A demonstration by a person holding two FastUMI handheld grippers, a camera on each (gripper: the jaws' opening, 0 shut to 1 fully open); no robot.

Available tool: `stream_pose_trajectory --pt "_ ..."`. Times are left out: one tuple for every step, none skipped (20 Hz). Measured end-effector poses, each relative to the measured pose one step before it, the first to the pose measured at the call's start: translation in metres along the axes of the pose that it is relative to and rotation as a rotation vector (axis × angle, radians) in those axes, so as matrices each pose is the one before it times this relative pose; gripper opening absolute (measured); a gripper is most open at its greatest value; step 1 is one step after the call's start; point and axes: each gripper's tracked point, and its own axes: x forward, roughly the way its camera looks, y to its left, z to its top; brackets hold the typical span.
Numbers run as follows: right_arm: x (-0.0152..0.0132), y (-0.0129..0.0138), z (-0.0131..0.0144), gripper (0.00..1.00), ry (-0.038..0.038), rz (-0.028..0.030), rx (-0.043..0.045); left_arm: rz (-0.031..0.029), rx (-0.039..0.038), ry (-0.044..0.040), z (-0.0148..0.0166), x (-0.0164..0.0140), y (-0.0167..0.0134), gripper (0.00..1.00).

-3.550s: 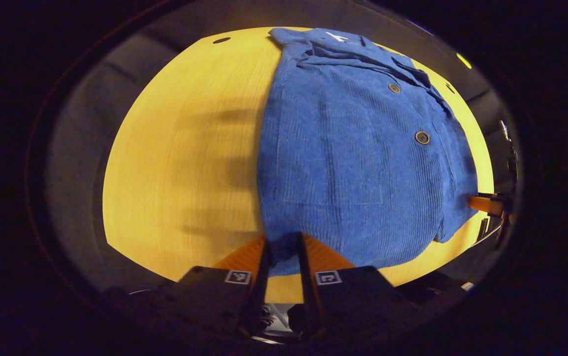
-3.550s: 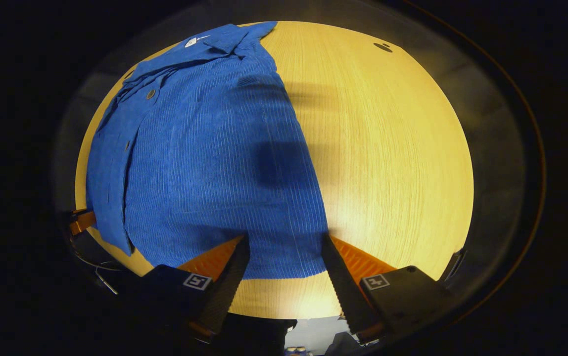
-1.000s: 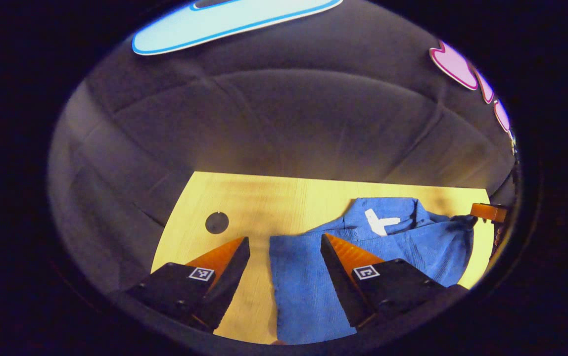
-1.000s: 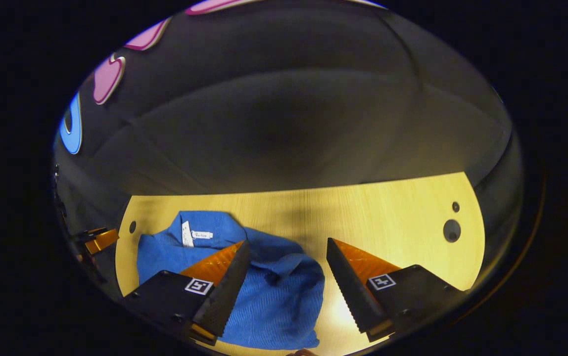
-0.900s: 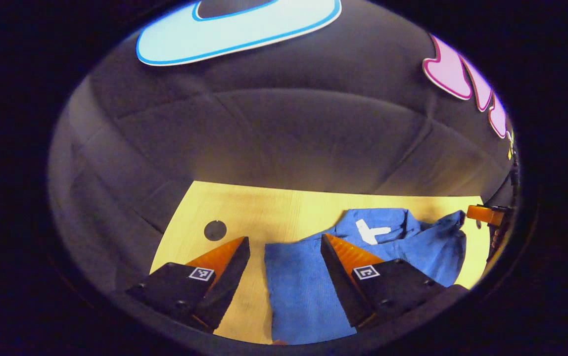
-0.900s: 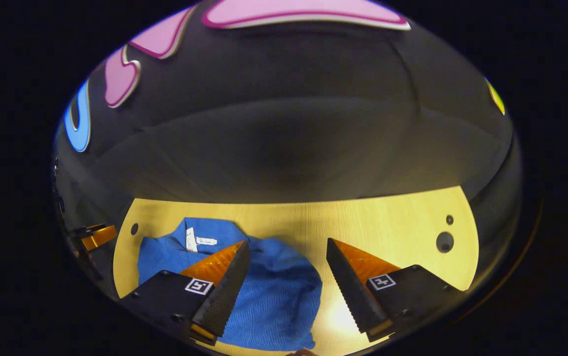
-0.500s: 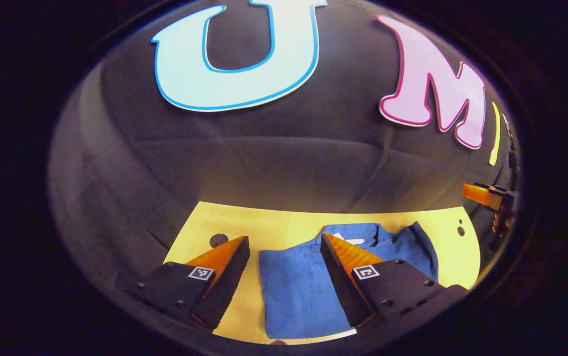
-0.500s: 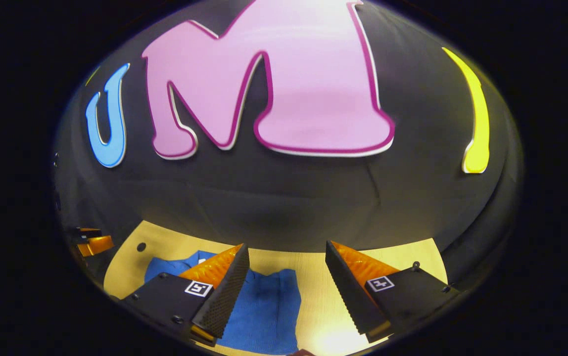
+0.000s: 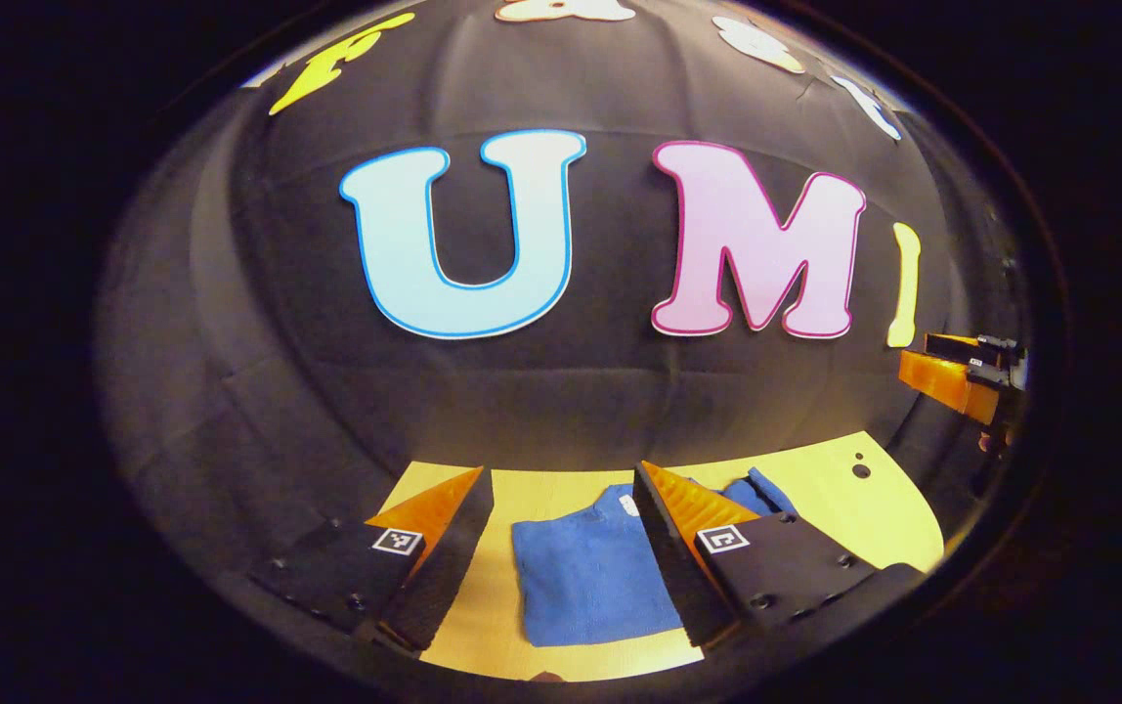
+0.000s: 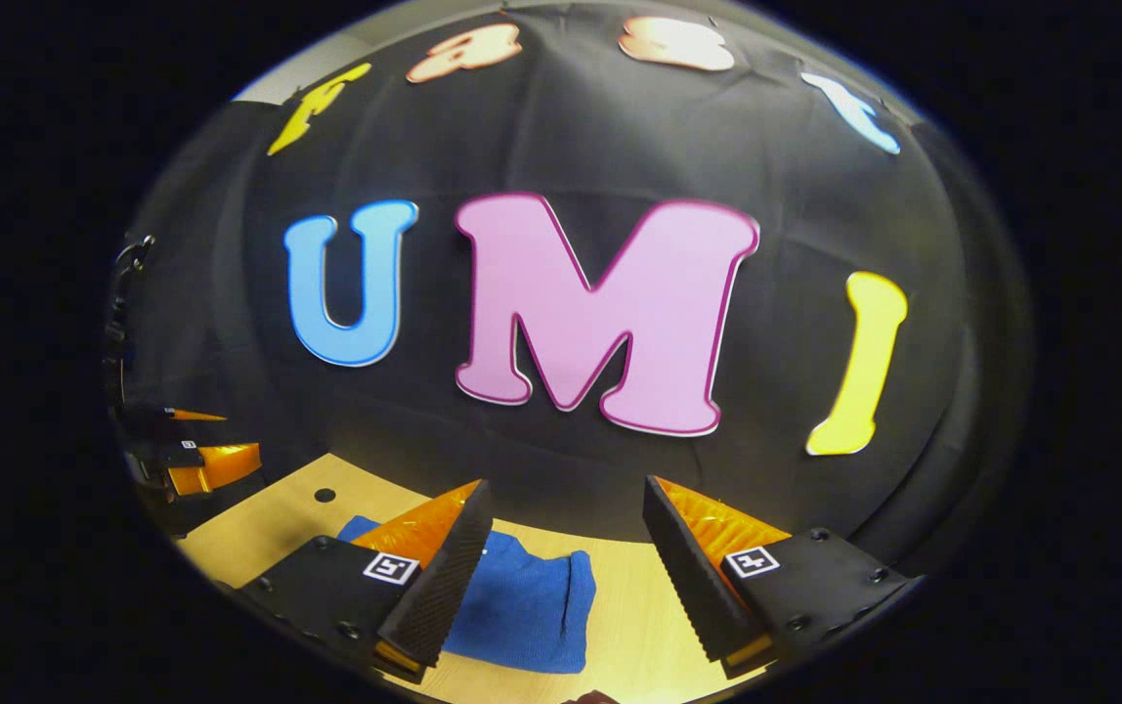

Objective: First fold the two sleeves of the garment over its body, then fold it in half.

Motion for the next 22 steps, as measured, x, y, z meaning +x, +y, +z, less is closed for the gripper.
stream_pose_trajectory --pt "-0.02335 0.00774 -0.00208 0.98 -0.02271 -0.00946 -0.00514 -0.00508 -0.01001 -0.01687 0.00063 -0.02128 -0.00410 0.85" --pt "-0.02598 0.00782 0.00674 0.99 -0.02763 -0.00513 0.00081 -0.00727 -0.01655 -0.03155 0.00392 -0.02490 -0.00451 0.85" --pt "-0.02456 0.00699 0.01000 0.99 -0.03526 -0.00215 0.00452 -0.01539 -0.00947 -0.03193 0.00457 -0.02115 -0.00486 0.84" --pt "-0.02230 0.00474 0.01042 1.00 -0.04261 -0.00833 -0.00550 -0.00503 -0.00155 -0.03639 0.00176 -0.02063 -0.00423 0.84" --pt "-0.02422 0.00501 0.00894 1.00 -0.03498 -0.00489 0.00565 0.00721 -0.00122 -0.04149 0.00278 -0.01802 -0.00078 0.84" --pt "-0.02313 0.00655 0.00352 0.99 -0.00986 -0.00163 0.01373 -0.00701 0.00475 -0.05618 0.00543 -0.01518 -0.00314 0.84" --pt "-0.02059 0.00932 0.00072 0.94 -0.00897 0.00996 0.01230 -0.00991 0.00495 -0.02490 0.00046 -0.01701 -0.00413 0.82" --pt "-0.01874 0.01050 -0.00066 0.98 -0.00247 0.01912 0.00372 -0.01051 0.00022 -0.02023 -0.00174 -0.02150 -0.00572 0.82" --pt "-0.01671 0.00857 -0.00094 0.98 -0.00747 0.00664 -0.00795 -0.01973 -0.00278 -0.01106 -0.00251 -0.01426 -0.00497 0.82" --pt "-0.01599 0.00386 0.00085 0.94 -0.00946 -0.00515 -0.01025 -0.02774 -0.00298 0.00075 -0.00550 -0.01281 -0.00798 0.82" --pt "-0.01349 0.00675 -0.00044 0.94 -0.00063 0.00594 -0.00615 -0.01765 -0.00477 0.01165 -0.00511 -0.01310 -0.00663 0.82" --pt "-0.01300 0.00790 0.00104 0.99 -0.00589 0.01339 0.00484 0.00168 0.00027 -0.01537 -0.00072 -0.01232 -0.00127 0.82" --pt "-0.01162 0.00563 0.00442 0.94 -0.01124 0.00860 0.00897 0.01530 0.00595 -0.01590 0.00049 -0.00934 0.00042 0.81" --pt "-0.00992 0.00144 0.00842 0.94 -0.02935 0.00041 0.00108 0.01472 0.01030 -0.00906 -0.00183 -0.00600 0.00083 0.81" --pt "-0.00790 -0.00499 0.00577 0.94 -0.01431 -0.01329 -0.00816 0.01513 0.00930 0.00137 -0.00129 -0.01039 -0.00227 0.81" --pt "-0.00707 -0.00390 0.00001 0.98 -0.00258 -0.00857 -0.00548 0.00593 0.00934 -0.00358 -0.00072 -0.00949 -0.00471 0.82" --pt "-0.00471 0.00233 -0.00206 0.98 0.00729 0.00647 -0.00439 0.01877 0.00672 0.00067 0.00322 -0.01075 -0.00108 0.82" --pt "-0.00699 0.00341 -0.00276 0.94 0.00720 0.01762 -0.00483 0.01528 0.00060 -0.01023 0.00235 -0.00915 0.00054 0.81" --pt "-0.00461 0.00054 0.00441 0.98 -0.01701 0.01511 -0.00835 0.00229 -0.00836 -0.02439 0.00679 -0.00800 -0.00336 0.82" --pt "-0.00198 -0.00016 0.00543 0.98 -0.03057 0.00544 -0.01802 -0.00089 -0.01585 -0.02065 0.00491 -0.00449 -0.00545 0.81" --pt "-0.00130 -0.00587 -0.00211 0.98 -0.00268 -0.00498 -0.02238 0.00489 -0.01699 -0.00729 0.00212 -0.00398 -0.00384 0.82" --pt "-0.00059 -0.00368 -0.00562 0.98 0.01259 -0.00577 -0.01710 0.00552 -0.00784 0.00437 -0.00126 -0.00372 -0.00030 0.81"
